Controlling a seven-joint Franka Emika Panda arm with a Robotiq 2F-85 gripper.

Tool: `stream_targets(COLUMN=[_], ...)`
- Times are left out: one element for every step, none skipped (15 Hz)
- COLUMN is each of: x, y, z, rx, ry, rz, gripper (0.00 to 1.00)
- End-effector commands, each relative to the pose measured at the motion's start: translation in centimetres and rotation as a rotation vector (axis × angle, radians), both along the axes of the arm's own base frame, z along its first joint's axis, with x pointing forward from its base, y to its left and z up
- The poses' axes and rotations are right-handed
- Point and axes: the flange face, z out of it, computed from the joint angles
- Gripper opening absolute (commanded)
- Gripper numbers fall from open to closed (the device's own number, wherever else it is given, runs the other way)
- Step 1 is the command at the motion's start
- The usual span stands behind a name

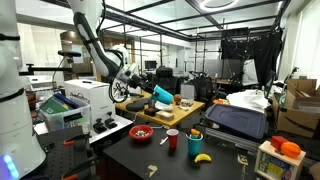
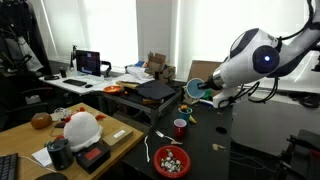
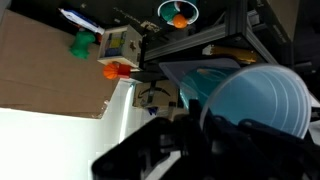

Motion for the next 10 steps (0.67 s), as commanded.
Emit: stream_targets(x=[0.1, 0.1, 0.1, 0.0, -0.1, -0.3, -0.5, -0.8, -1.1, -1.5], y=[0.0, -0.1, -0.2, -0.3, -0.4, -0.4, -0.3, -0.2, -0.1, 0.0], z=[0.2, 0.3, 0.2, 0.0, -0.1, -0.2, -0.3, -0.5, -0.7, -1.0], rx=[0.015, 0.041, 0.066, 0.105, 0.139, 0.182, 0.221, 0.258, 0.304, 0.334], ry=[0.001, 0.005, 0.007, 0.018, 0.026, 0.041, 0.058, 0.080, 0.100, 0.125], rz=[-0.002, -0.010, -0.020, -0.032, -0.045, -0.061, -0.079, -0.100, -0.127, -0.153], gripper=[0.01, 0.01, 0.01, 0.01, 0.01, 0.01, 0.01, 0.01, 0.01, 0.01])
